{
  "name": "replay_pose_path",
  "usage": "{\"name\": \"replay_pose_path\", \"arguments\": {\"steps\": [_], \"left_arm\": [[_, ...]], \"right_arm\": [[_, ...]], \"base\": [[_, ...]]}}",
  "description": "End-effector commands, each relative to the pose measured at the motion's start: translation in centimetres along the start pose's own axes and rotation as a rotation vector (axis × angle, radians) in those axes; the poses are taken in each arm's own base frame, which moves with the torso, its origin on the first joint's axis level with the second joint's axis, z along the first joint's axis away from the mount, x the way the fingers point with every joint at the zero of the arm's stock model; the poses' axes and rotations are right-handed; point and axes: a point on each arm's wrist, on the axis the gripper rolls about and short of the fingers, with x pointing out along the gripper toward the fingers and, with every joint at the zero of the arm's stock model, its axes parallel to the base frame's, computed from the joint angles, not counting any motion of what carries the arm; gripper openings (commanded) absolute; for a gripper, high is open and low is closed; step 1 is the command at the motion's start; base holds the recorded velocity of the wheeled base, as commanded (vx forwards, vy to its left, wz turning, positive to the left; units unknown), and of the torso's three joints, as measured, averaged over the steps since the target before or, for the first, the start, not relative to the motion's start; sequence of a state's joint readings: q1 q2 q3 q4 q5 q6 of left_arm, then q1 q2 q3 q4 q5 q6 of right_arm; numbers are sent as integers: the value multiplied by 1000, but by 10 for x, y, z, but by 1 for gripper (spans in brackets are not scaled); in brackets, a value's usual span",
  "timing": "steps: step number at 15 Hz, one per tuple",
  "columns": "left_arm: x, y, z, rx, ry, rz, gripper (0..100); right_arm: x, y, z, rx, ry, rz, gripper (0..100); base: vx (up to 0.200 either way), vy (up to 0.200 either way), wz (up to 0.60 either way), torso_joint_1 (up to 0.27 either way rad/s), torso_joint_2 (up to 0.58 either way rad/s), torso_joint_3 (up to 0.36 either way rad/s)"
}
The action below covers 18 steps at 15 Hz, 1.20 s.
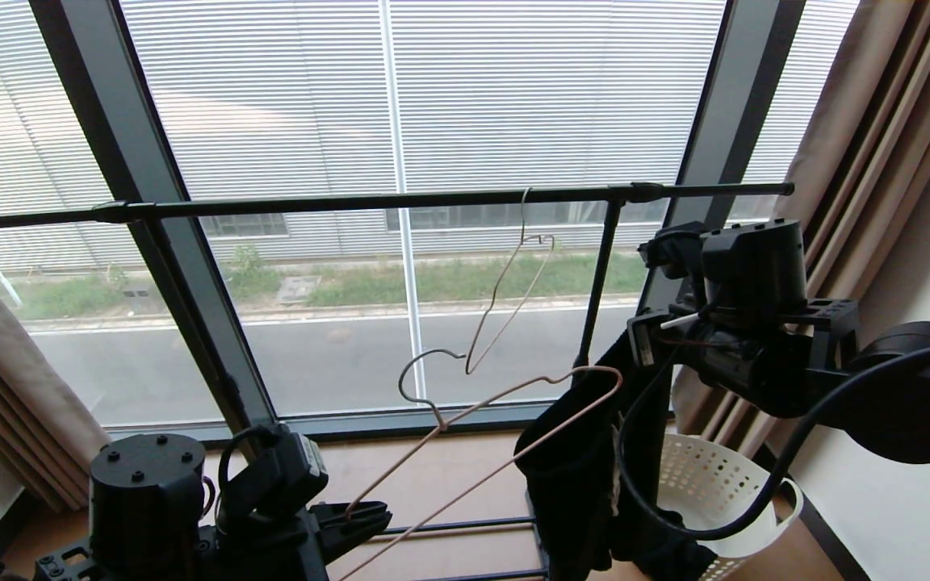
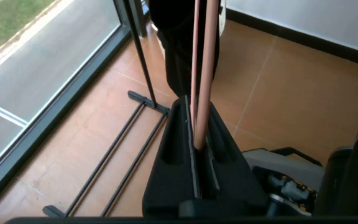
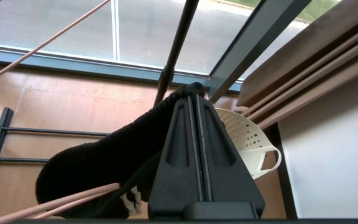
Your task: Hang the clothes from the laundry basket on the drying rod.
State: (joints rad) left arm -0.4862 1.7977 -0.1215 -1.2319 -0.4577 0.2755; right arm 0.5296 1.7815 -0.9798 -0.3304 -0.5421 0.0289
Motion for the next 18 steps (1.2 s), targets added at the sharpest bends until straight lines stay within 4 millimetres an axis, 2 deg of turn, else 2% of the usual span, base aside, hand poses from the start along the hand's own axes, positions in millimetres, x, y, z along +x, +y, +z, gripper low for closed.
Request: {"name": "replay_pose_path", "arguments": {"steps": [1, 6, 16, 18], "left_arm": [[9, 2, -7, -9, 17, -4, 0], [20, 9, -11, 5, -23, 16, 0], [16, 9, -6, 21, -57, 41, 0], [17, 8, -3, 24, -41, 102, 0]], "right_arm": [[-4, 3, -1, -6, -2, 8, 0], [-12, 12, -4, -25, -4, 19, 0], [-31, 26, -4, -41, -32, 46, 0], [-42, 28, -3, -43, -50, 61, 0]], "base": [[0, 0, 0, 0, 0, 0], [0, 0, 0, 0, 0, 0], [0, 0, 0, 0, 0, 0], [0, 0, 0, 0, 0, 0]]}}
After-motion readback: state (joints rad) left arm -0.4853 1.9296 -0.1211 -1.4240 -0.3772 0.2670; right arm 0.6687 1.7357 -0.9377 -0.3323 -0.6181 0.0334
